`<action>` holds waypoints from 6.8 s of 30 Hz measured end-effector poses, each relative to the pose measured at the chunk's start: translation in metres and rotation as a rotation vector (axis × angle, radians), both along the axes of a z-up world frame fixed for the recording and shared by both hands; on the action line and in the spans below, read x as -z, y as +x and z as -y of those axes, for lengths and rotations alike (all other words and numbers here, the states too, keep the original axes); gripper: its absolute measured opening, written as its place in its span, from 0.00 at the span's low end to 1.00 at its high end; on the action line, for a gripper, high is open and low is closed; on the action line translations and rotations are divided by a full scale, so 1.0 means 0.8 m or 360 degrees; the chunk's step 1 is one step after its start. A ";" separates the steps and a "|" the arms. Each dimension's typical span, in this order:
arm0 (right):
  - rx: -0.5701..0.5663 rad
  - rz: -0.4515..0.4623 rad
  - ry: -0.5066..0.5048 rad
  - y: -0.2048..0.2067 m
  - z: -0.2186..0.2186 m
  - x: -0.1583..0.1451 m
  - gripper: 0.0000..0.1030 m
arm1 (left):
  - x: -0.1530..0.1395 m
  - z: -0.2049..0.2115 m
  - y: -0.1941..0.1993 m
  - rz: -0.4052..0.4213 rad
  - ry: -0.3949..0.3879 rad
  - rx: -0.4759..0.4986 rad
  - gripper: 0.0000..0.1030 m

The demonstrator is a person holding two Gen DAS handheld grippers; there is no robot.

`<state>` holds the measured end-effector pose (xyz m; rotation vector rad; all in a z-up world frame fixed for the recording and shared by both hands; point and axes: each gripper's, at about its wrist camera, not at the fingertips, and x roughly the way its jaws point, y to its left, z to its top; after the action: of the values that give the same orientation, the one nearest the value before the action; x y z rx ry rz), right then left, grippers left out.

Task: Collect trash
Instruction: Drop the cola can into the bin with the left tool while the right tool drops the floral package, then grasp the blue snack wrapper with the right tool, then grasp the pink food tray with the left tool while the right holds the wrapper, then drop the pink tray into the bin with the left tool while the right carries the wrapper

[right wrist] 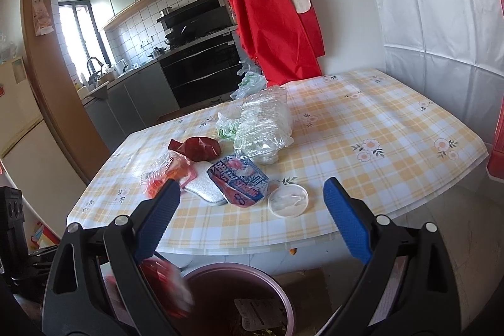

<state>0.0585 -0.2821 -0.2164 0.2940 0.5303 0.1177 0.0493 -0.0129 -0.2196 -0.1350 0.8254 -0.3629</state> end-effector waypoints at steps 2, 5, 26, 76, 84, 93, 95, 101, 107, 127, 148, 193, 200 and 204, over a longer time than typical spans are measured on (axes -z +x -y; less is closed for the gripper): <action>-0.0005 -0.0009 0.0000 0.001 -0.002 0.001 0.88 | -0.001 -0.005 0.000 0.0012 0.0008 -0.0037 0.50; -0.0008 -0.0007 0.0002 0.000 -0.003 0.002 0.88 | 0.000 -0.017 0.003 0.0021 0.0050 -0.0120 0.56; -0.0099 -0.0193 -0.0139 0.048 -0.017 0.054 0.85 | 0.047 -0.092 0.045 -0.0071 0.0098 -0.0389 0.64; -0.0380 -0.0198 -0.0351 0.203 -0.094 0.059 0.09 | 0.051 -0.111 0.137 -0.0059 0.0110 -0.0368 0.64; -0.0410 -0.0143 -0.0296 0.194 -0.095 0.047 0.09 | 0.055 -0.126 0.171 -0.0129 -0.0019 -0.0425 0.64; -0.0432 -0.0155 -0.0278 0.204 -0.094 0.052 0.09 | 0.063 -0.163 0.249 -0.0172 -0.0176 -0.0523 0.56; -0.0433 -0.0163 -0.0278 0.207 -0.094 0.054 0.09 | 0.069 -0.170 0.265 -0.0193 -0.0203 -0.0522 0.52; -0.0435 -0.0194 -0.0282 0.217 -0.094 0.062 0.09 | 0.097 -0.194 0.301 -0.0276 -0.0414 -0.0607 0.49; -0.0461 -0.0213 -0.0305 0.223 -0.100 0.068 0.09 | 0.116 -0.191 0.318 -0.0336 -0.0504 -0.0619 0.40; -0.0495 -0.0238 -0.0313 0.224 -0.111 0.068 0.09 | 0.119 -0.183 0.343 -0.0421 -0.0591 -0.0779 0.63; -0.0478 -0.0217 -0.0247 0.211 -0.096 0.063 0.09 | 0.101 -0.170 0.346 -0.0311 -0.0483 -0.0759 0.10; -0.0488 -0.0152 -0.0226 0.202 -0.096 0.041 0.09 | 0.092 -0.161 0.250 -0.0350 -0.0513 -0.0562 0.09; -0.0491 -0.0121 -0.0219 0.198 -0.096 0.032 0.09 | 0.069 -0.169 0.240 -0.0269 -0.0496 -0.0555 0.09; -0.0484 -0.0116 -0.0208 0.196 -0.095 0.029 0.09 | 0.050 -0.172 0.232 -0.0196 -0.0475 -0.0550 0.08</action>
<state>0.2149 -0.2058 -0.2392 0.0884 0.6499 0.3666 0.2350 0.1246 -0.2598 -0.5755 0.8476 -0.1497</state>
